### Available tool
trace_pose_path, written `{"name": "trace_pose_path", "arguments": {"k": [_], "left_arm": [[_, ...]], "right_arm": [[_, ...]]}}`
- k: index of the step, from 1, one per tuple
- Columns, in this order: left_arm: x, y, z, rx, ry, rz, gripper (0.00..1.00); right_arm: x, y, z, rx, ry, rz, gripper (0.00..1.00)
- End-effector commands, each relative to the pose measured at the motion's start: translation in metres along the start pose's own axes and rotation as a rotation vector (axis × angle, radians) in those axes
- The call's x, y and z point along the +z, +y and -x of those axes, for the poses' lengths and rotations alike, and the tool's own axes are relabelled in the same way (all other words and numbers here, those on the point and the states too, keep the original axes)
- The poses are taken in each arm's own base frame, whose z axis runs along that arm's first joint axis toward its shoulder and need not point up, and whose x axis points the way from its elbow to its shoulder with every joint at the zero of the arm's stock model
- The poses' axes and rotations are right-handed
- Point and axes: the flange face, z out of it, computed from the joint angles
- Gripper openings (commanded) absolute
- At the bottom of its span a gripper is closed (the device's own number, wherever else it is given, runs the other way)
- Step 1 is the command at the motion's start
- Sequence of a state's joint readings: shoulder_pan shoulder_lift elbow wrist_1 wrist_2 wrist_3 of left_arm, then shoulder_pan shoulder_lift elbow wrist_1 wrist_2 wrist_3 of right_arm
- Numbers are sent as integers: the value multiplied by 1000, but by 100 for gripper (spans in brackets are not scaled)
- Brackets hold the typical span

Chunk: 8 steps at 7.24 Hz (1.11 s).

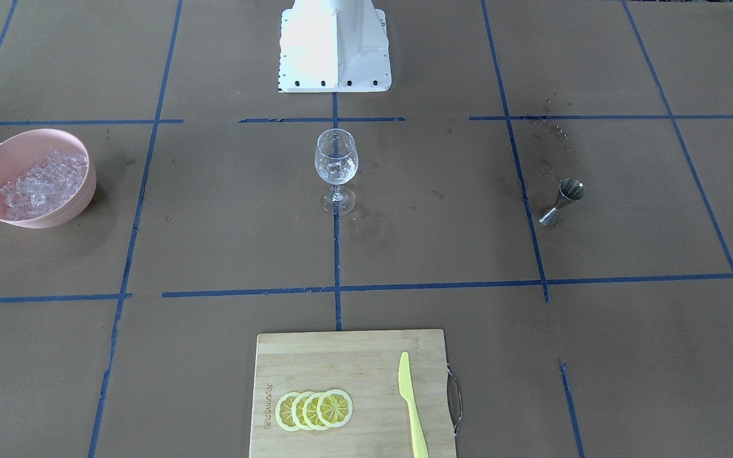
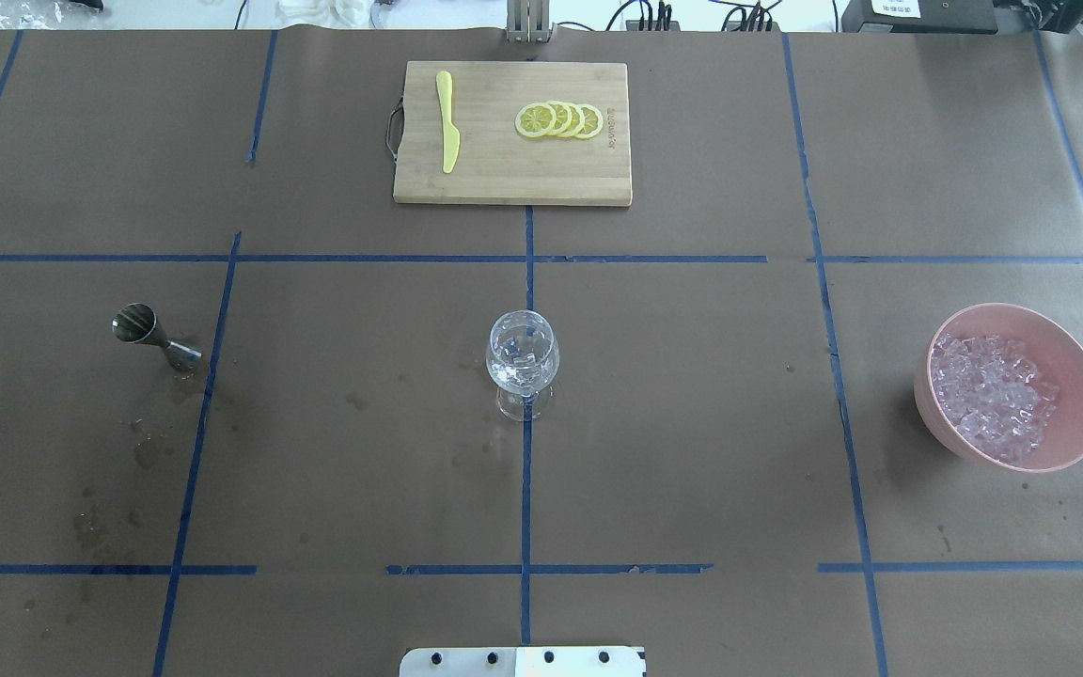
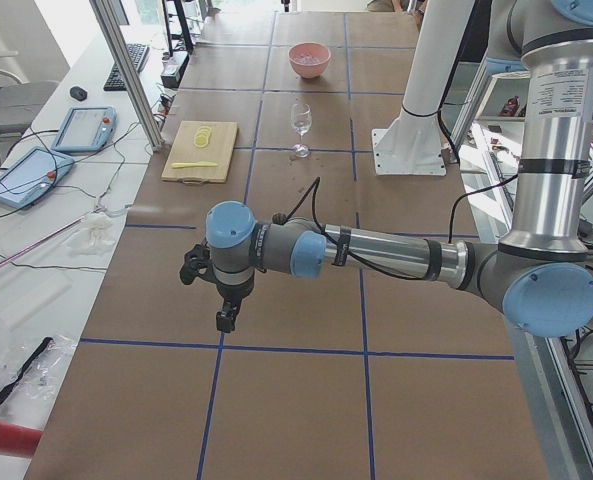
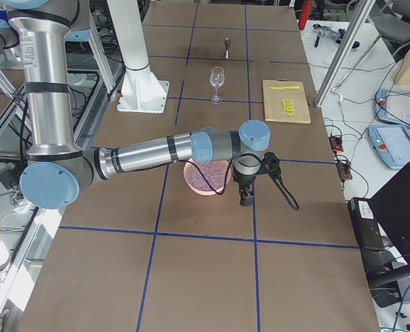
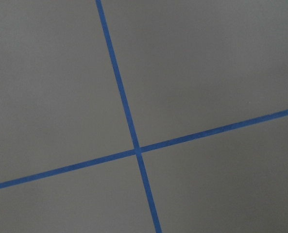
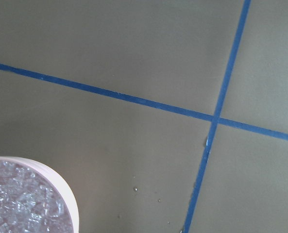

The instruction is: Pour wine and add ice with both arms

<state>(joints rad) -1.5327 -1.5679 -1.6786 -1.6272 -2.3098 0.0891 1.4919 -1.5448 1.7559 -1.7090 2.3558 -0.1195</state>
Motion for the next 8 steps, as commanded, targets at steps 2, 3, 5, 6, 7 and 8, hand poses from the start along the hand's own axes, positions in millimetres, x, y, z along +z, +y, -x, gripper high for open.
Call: {"name": "trace_pose_path", "arguments": {"k": [2,3,5,6,7,8], "left_arm": [[18,36,15,-44,4,47,100],[23,44,19,-58,6,60,100],[18,48,25,-118,41,84,100],[7,43,30,-138,45,70,100],[-4,36,33,-149,45,46,100],[-6,36,33,-160,74,37,100]], "right_arm": [[-10,19,-32,42,14,-25,100],[-7,23,-36,51,22,-17,100],[-3,28,-39,65,22,-7,100],[2,36,-43,81,13,2,100],[2,40,-46,98,8,0,100],[2,43,-49,107,8,0,100]]}}
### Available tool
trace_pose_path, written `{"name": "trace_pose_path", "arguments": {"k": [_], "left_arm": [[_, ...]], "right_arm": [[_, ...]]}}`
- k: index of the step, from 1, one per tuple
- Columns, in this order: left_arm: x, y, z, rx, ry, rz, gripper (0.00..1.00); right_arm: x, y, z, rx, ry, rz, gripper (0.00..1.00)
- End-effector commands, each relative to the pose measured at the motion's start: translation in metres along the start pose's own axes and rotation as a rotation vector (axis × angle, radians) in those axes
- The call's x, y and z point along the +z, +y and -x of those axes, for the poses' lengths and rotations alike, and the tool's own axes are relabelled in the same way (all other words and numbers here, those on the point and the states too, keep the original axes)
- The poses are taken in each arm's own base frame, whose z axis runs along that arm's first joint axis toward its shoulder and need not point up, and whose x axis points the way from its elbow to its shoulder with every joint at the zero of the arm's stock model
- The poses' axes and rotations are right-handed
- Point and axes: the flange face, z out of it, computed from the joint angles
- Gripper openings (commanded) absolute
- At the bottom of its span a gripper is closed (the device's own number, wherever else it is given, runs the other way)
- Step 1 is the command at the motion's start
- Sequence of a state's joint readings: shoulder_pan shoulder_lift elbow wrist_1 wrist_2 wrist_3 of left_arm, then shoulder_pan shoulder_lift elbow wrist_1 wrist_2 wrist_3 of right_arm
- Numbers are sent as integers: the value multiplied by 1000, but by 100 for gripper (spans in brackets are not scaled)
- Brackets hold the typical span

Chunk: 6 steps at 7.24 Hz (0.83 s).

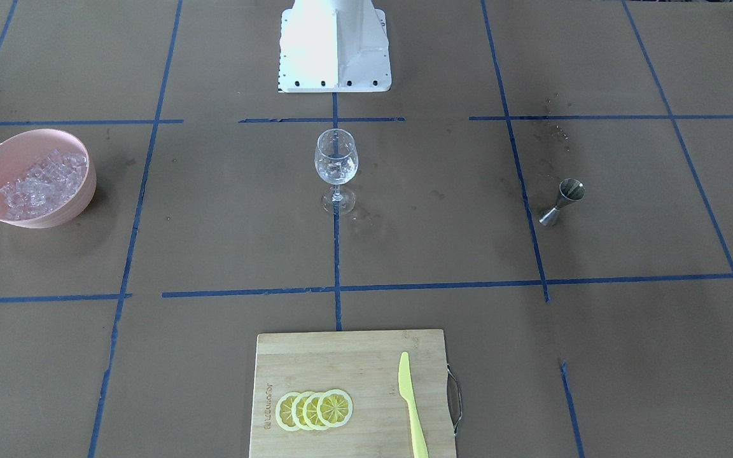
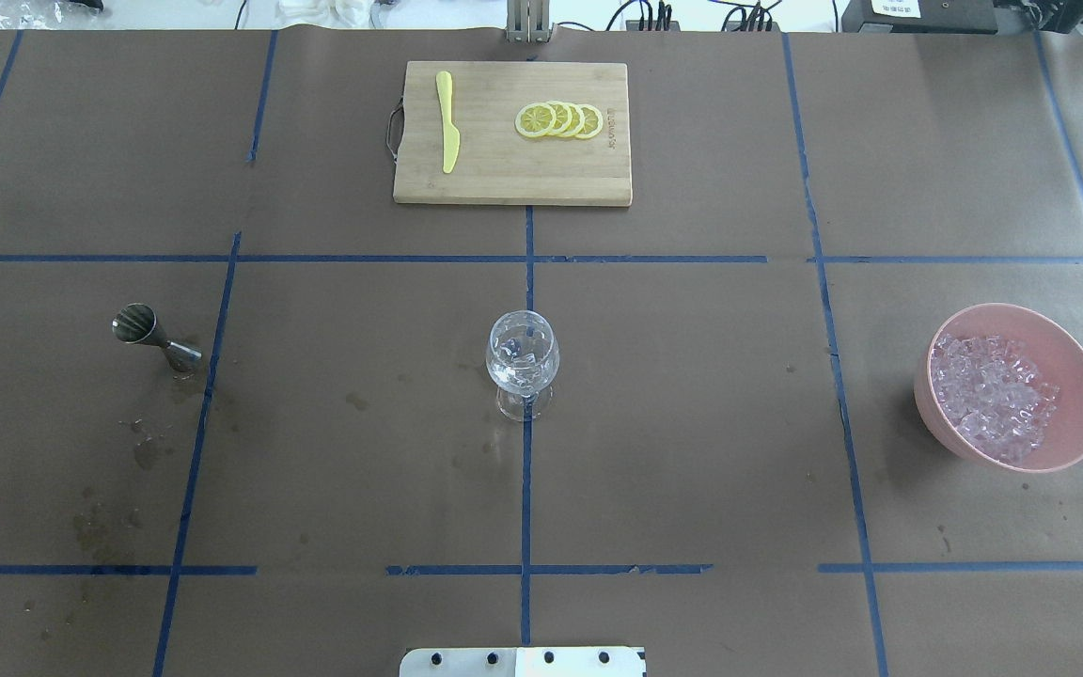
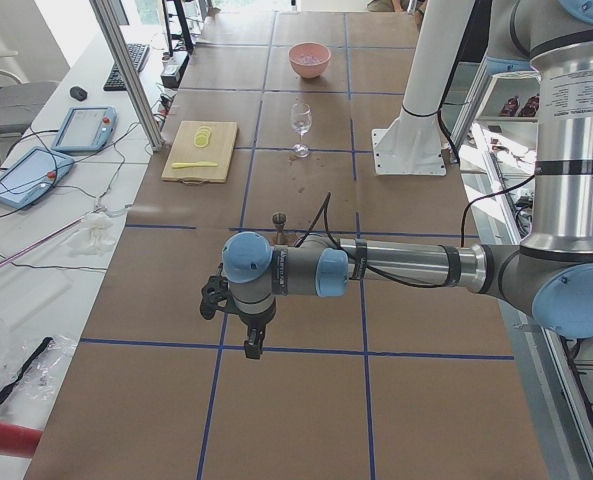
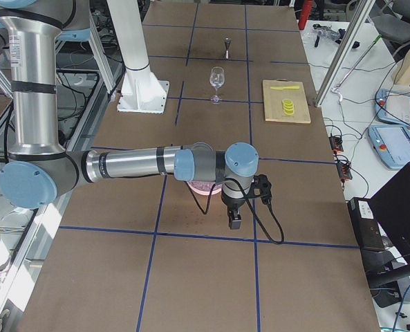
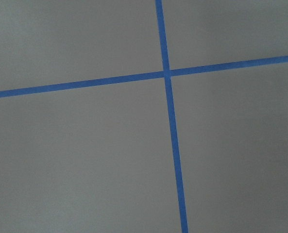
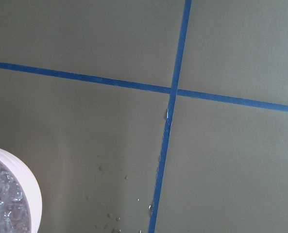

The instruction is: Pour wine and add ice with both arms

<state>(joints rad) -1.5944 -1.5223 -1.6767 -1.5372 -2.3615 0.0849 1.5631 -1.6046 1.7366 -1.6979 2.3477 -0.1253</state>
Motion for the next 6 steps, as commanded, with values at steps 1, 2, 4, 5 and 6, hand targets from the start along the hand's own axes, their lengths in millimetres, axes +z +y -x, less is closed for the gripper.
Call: {"name": "trace_pose_path", "arguments": {"k": [1,2,4,5,6], "left_arm": [[-9,-4,-1,-16,33,-18,100],[-9,-5,-1,-17,33,-18,100],[-9,-5,0,-16,30,-19,100],[-9,-5,0,-15,30,-20,100],[-9,-5,-1,-14,29,-21,100]], "right_arm": [[0,6,-6,18,-4,-1,100],[-1,7,-8,23,-3,-3,100],[5,15,-15,44,-23,7,100],[3,17,-19,56,-34,0,100],[4,20,-25,70,-39,1,100]]}}
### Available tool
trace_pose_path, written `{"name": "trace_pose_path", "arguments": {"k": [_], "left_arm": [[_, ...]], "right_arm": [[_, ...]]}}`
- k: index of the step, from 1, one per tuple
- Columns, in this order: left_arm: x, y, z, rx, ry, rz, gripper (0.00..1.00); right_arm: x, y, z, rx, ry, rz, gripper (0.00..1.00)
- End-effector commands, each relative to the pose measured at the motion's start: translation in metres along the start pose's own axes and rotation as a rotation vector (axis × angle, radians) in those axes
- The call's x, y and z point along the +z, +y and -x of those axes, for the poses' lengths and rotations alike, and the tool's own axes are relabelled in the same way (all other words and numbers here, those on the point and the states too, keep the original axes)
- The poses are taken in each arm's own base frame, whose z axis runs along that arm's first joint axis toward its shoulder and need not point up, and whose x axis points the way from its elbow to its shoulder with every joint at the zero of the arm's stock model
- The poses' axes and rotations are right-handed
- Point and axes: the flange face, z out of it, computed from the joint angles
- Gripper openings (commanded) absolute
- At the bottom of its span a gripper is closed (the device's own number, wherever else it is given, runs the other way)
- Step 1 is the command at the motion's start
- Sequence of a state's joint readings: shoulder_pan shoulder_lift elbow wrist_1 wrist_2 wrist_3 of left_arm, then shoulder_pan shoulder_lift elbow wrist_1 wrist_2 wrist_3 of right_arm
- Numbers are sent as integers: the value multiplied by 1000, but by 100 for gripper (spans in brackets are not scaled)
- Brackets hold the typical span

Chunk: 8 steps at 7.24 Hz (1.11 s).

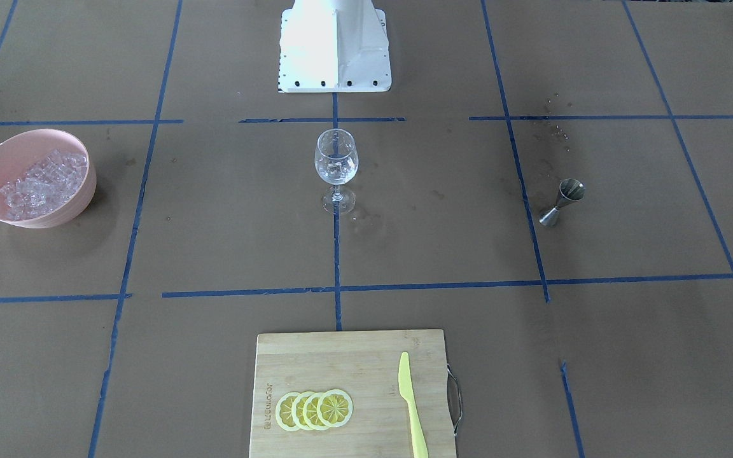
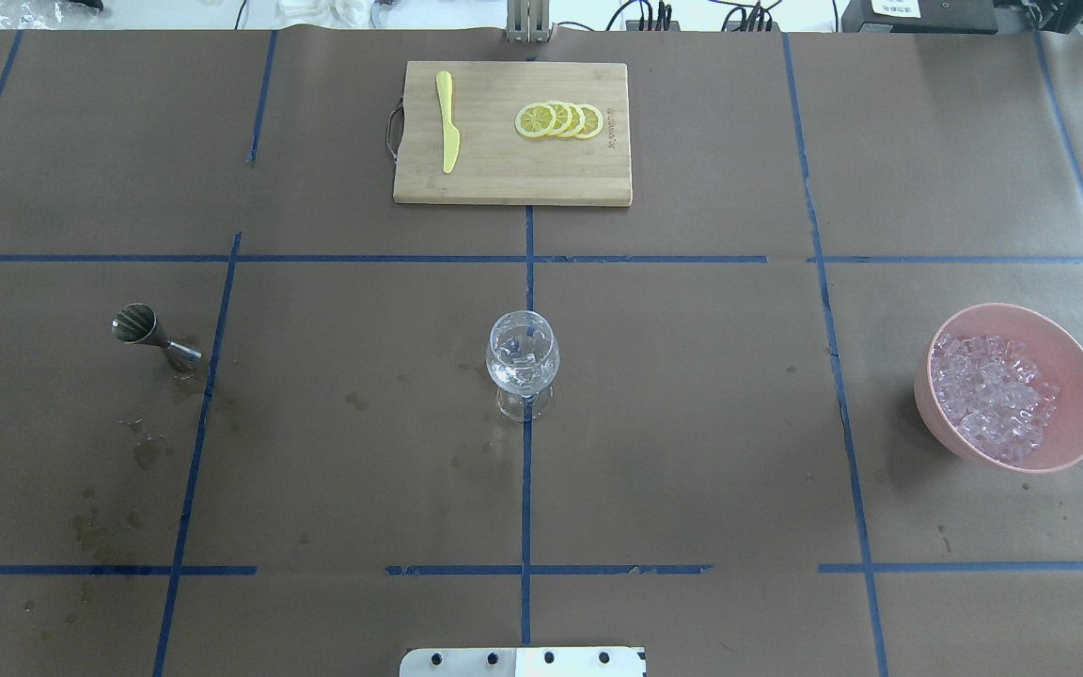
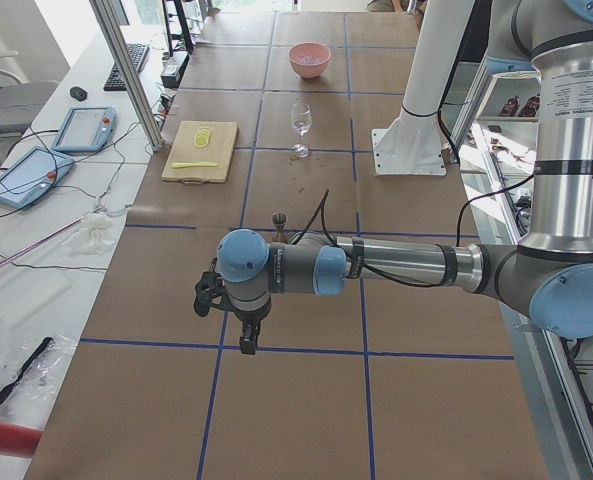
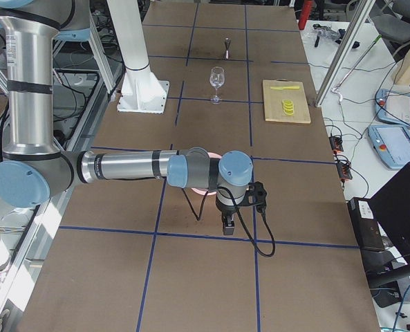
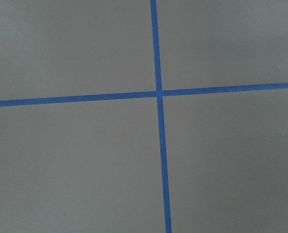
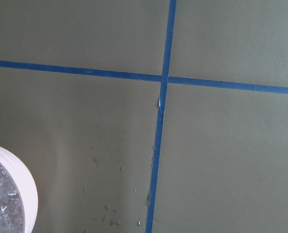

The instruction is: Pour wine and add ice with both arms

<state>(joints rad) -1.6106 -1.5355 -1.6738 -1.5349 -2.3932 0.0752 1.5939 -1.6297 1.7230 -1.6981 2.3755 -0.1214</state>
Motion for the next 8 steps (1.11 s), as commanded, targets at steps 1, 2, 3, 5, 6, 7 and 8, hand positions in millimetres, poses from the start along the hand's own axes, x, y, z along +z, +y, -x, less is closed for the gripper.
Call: {"name": "trace_pose_path", "arguments": {"k": [1,2,3,5,6,7,8], "left_arm": [[-2,-1,-2,5,-1,-5,100],[-2,-1,-2,7,-1,-7,100],[-2,-1,-2,9,-1,-7,100],[-3,-2,-3,10,-2,-8,100],[-3,-2,-3,10,-2,-8,100],[-3,-2,-3,10,-2,-8,100],[-2,-1,-2,9,-2,-7,100]], "right_arm": [[6,6,-14,32,-13,9,100],[11,7,-20,42,-16,20,100],[12,7,-21,56,-16,22,100],[11,6,-20,90,-14,19,100],[10,5,-19,87,-12,16,100],[10,5,-19,87,-12,16,100],[9,5,-18,86,-12,15,100]]}}
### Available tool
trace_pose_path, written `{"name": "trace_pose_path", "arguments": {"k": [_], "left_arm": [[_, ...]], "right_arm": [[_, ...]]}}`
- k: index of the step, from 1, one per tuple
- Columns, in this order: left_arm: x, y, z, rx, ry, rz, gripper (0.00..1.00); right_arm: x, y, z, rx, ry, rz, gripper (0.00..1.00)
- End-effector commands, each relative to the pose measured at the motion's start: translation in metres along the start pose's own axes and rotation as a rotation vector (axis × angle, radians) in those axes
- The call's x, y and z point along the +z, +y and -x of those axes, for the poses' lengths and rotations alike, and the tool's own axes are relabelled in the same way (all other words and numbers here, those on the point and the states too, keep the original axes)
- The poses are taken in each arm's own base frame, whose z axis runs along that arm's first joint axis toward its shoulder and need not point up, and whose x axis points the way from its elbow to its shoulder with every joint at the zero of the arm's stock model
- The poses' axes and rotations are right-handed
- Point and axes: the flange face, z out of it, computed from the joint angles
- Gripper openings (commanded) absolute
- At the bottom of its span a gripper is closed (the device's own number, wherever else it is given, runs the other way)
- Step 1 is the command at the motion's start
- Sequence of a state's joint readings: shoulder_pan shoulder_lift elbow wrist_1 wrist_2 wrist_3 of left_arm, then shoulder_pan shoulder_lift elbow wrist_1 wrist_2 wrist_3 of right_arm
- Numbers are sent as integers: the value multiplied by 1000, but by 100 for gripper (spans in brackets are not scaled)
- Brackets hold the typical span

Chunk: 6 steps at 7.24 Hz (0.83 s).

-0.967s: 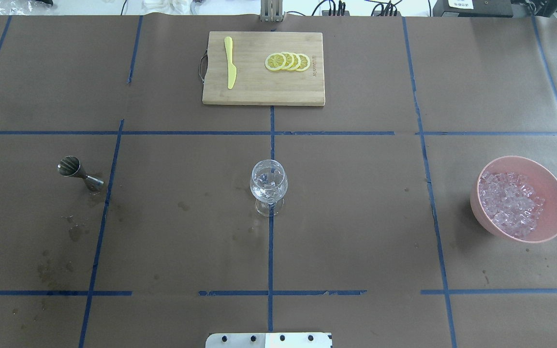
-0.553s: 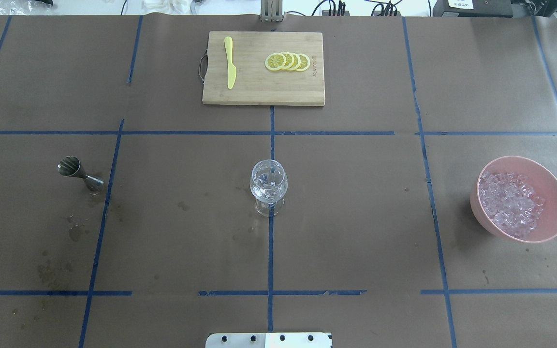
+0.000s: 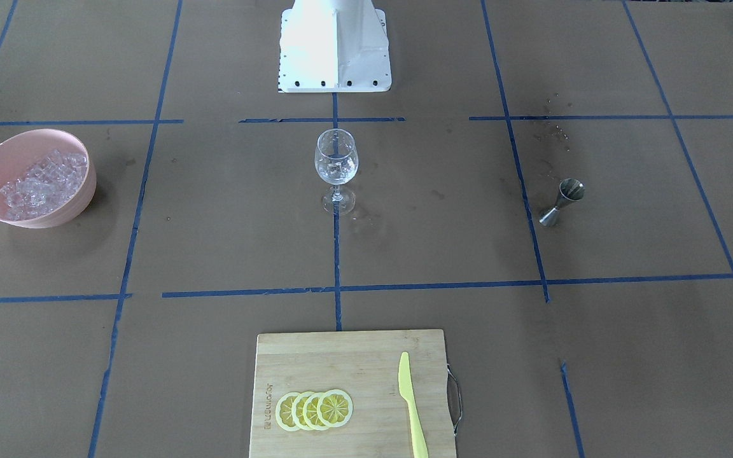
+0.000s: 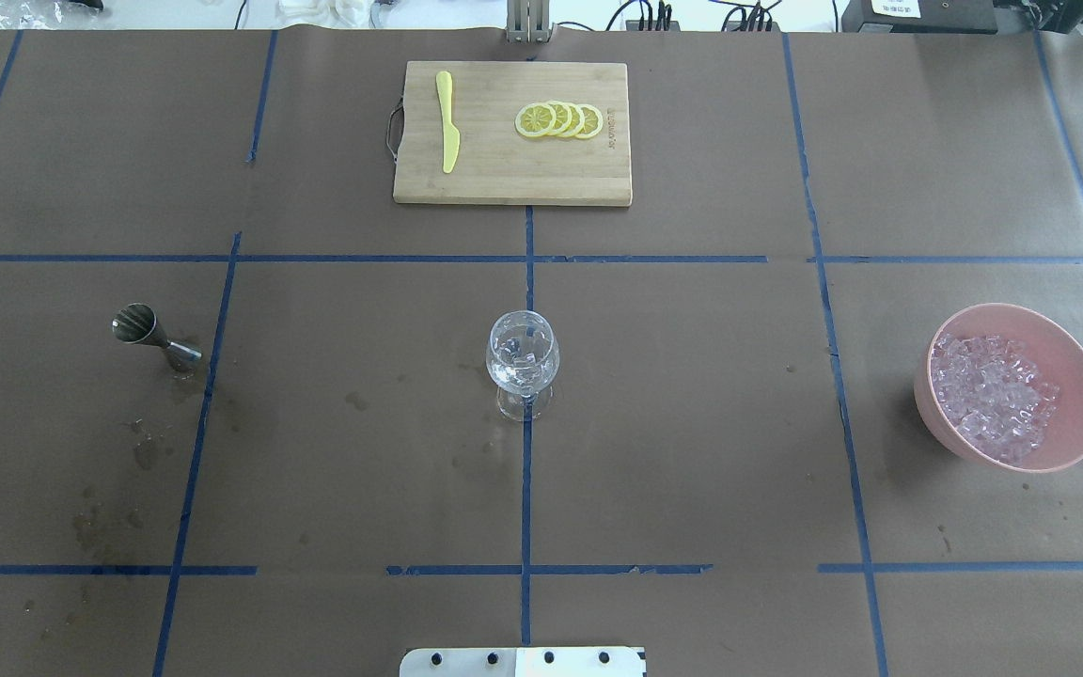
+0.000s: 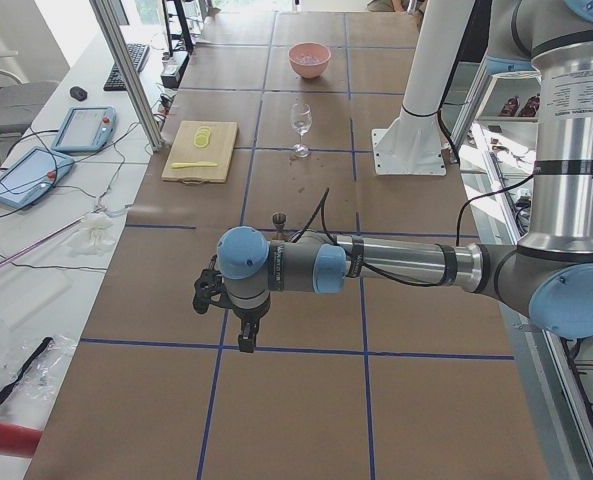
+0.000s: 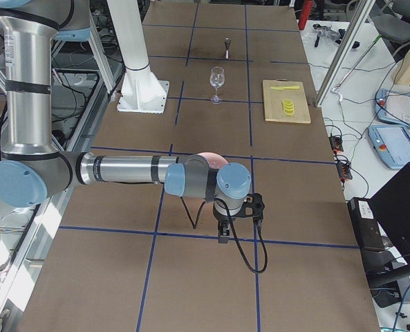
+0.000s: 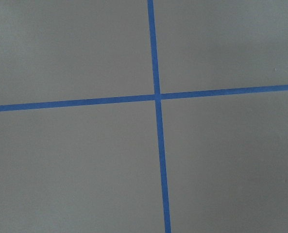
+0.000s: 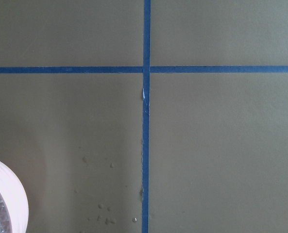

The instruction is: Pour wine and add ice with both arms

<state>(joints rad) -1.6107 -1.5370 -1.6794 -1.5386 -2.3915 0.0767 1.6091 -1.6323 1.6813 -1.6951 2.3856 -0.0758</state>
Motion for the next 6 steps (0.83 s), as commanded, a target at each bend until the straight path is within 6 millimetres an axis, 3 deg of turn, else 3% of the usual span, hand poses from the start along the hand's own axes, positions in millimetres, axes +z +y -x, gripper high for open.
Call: {"name": "trace_pose_path", "arguments": {"k": [1,6], "left_arm": [[0,0,0,-1,0,1,100],[0,0,1,-1,0,-1,100]], "right_arm": [[-1,-1,1,1,0,-1,100],[-3,-4,2,27,2,-5,100]]}}
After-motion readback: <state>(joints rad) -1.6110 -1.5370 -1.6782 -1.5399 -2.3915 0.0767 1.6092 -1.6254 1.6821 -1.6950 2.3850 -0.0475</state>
